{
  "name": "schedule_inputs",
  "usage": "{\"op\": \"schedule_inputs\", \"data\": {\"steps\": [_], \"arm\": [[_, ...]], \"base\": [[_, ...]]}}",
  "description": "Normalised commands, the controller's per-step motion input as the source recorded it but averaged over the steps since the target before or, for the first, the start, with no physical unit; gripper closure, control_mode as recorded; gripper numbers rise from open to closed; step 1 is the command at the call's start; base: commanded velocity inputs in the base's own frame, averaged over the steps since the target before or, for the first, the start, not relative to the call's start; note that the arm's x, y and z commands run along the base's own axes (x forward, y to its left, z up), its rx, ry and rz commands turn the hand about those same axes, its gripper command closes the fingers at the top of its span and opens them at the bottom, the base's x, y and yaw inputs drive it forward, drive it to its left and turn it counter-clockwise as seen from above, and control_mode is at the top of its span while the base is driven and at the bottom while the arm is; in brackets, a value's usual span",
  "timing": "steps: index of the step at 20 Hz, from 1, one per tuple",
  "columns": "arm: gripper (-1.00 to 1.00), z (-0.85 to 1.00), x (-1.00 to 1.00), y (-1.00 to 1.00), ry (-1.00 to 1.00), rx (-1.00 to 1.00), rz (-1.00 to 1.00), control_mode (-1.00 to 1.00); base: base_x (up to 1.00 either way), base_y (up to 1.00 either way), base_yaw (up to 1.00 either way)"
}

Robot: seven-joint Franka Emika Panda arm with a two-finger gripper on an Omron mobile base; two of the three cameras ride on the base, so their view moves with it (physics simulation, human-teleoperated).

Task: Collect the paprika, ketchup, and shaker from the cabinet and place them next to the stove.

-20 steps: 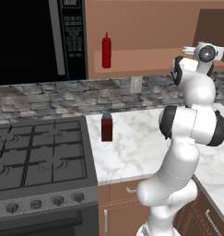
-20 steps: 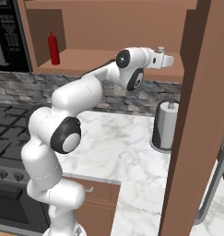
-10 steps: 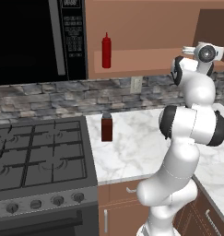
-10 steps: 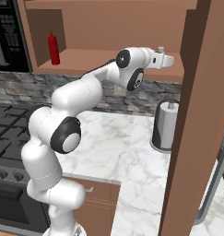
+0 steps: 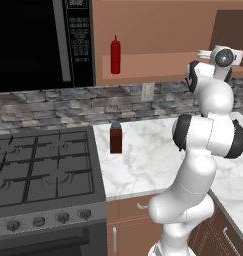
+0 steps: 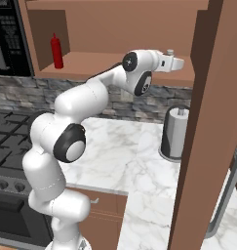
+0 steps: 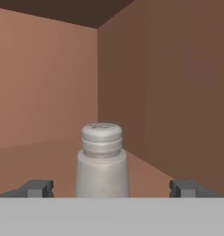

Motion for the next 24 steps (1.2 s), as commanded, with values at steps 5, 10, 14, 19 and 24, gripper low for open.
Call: {"op": "schedule_inputs", "data": {"steps": [5,10,14,19,24], "arm": [[-1.00,0.02,0.01,0.00,0.03,0.00,0.00,-1.00],[-1.00,0.08,0.02,0.00,0.11,0.00,0.00,-1.00],[-1.00,0.05,0.00,0.00,0.10,0.00,0.00,-1.00],[-1.00,0.02,0.00,0.00,0.02,0.00,0.00,-1.00],[-1.00,0.00,0.02,0.07,0.01,-0.01,0.00,-1.00]], "base": [[0.00,0.00,0.00],[0.00,0.00,0.00],[0.00,0.00,0.00],[0.00,0.00,0.00],[0.00,0.00,0.00]]}}
